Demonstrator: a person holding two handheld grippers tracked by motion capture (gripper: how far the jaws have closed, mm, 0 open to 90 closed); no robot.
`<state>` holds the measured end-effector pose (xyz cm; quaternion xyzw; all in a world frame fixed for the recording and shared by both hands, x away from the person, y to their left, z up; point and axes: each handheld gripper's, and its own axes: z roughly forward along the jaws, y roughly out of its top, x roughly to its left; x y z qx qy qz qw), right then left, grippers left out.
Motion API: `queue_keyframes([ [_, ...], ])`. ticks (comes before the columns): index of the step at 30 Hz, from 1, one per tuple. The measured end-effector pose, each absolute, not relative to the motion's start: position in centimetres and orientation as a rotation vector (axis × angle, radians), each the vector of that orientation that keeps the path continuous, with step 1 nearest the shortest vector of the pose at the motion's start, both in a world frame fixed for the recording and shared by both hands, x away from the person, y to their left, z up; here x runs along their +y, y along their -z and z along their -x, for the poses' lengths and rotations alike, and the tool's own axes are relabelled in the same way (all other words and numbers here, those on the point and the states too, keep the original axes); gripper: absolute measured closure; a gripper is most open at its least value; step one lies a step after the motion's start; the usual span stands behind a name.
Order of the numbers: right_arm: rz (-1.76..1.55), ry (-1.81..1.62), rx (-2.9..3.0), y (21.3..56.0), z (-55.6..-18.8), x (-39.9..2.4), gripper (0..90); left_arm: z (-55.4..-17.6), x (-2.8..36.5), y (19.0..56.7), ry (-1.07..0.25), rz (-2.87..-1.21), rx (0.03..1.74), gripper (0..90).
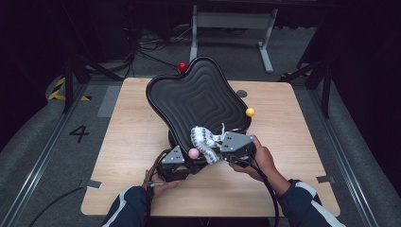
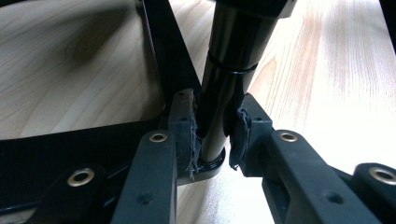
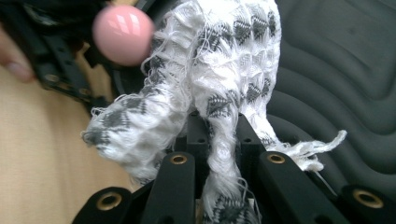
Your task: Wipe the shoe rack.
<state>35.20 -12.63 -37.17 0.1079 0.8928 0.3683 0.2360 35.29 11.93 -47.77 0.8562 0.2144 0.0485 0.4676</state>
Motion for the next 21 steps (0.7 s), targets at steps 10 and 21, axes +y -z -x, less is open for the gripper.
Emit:
queue_keyframes([
  [10,-0.282,-1.012,2.426,37.4,-34.6,-12.5,81.0,-35.3,11.9,47.8,-0.128,-2.105,0.525,72.6],
  [21,-0.458,-0.942,2.356,38.9,-38.2,-15.2,80.4,-35.3,11.9,47.8,-0.128,-2.11,0.519,72.9],
])
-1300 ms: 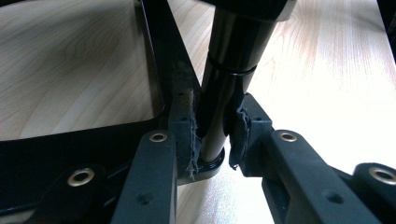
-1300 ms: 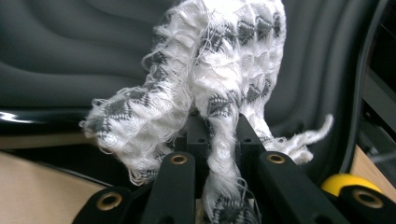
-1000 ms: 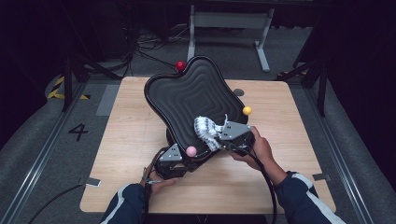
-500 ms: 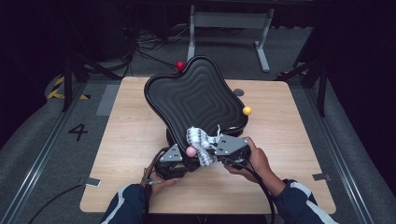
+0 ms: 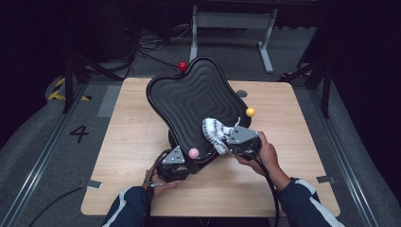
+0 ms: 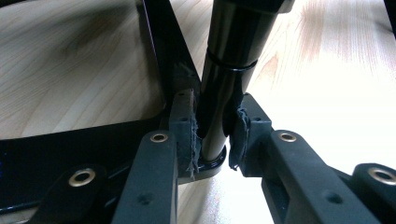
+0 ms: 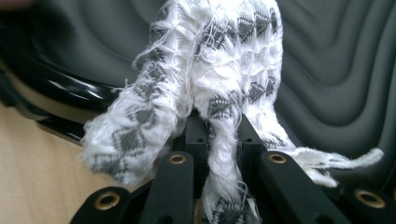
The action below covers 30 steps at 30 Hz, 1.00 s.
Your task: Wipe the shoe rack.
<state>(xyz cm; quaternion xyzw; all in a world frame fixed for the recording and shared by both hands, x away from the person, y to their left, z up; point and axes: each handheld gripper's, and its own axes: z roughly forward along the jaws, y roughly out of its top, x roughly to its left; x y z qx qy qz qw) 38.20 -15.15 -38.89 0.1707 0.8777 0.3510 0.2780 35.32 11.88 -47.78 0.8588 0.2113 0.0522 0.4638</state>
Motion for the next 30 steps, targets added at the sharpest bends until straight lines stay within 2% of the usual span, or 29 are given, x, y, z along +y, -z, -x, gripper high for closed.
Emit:
queue_keyframes([
  [30,-0.776,-0.797,2.205,39.5,-42.0,-22.3,80.9,-35.6,11.6,47.8,-0.141,-2.114,0.527,72.9],
])
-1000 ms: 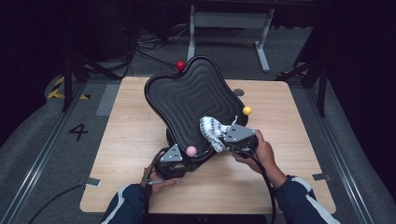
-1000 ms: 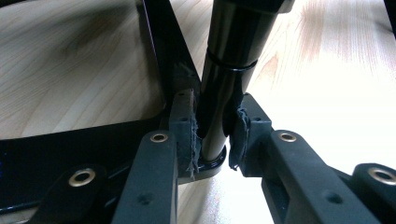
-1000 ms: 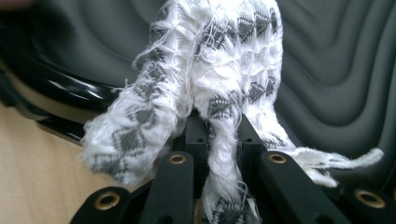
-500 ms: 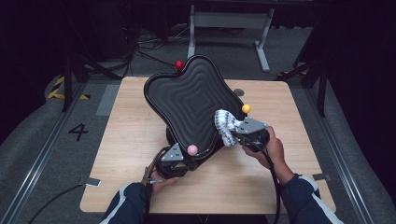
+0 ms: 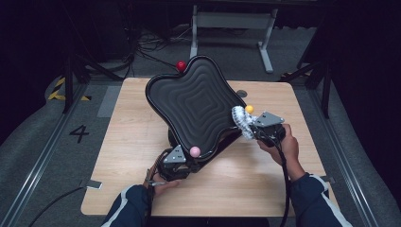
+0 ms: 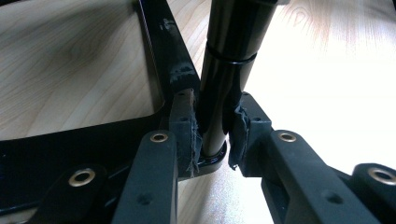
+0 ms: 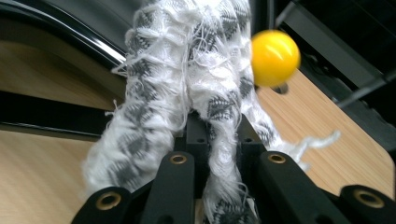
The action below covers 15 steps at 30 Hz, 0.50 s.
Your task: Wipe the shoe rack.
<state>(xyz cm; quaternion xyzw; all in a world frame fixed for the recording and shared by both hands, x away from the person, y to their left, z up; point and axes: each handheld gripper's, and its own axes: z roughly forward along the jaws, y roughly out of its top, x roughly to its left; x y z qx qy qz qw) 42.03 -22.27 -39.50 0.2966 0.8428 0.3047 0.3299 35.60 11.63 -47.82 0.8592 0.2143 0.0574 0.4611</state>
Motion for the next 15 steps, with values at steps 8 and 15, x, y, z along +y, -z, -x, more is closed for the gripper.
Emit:
queue_keyframes([
  [8,-0.773,-0.835,2.231,39.7,-42.0,-22.6,80.8,-35.6,11.6,47.8,-0.145,-2.118,0.525,73.0],
  [15,-0.663,-0.878,2.294,39.5,-40.2,-20.5,80.7,-35.6,11.6,47.8,-0.145,-2.119,0.527,73.0],
])
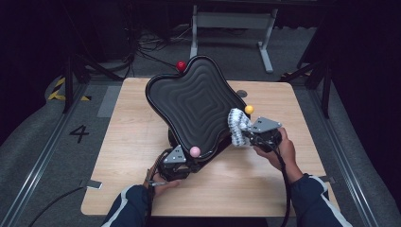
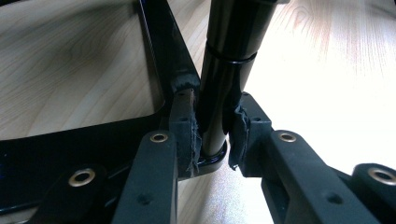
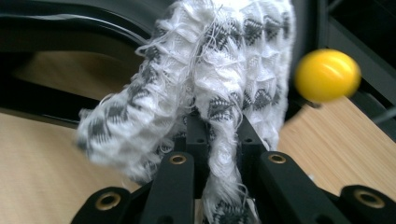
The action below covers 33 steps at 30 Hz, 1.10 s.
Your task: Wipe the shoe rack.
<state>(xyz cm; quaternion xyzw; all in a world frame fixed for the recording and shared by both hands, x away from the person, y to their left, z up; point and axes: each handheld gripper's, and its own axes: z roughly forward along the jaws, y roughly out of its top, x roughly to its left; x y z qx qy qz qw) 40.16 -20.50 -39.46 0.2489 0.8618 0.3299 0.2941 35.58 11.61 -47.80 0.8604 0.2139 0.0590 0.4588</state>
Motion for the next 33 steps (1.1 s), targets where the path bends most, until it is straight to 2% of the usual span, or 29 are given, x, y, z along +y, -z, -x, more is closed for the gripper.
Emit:
queue_keyframes([
  [13,-0.425,-0.947,2.415,39.9,-36.3,-15.1,81.0,-35.5,11.7,47.8,-0.148,-2.125,0.526,72.9],
  [24,-0.274,-0.973,2.476,39.4,-33.1,-13.1,81.0,-35.5,11.7,47.8,-0.146,-2.117,0.536,72.9],
  [33,-0.253,-0.964,2.486,39.9,-33.2,-12.6,81.2,-35.5,11.8,47.8,-0.144,-2.12,0.542,73.0],
])
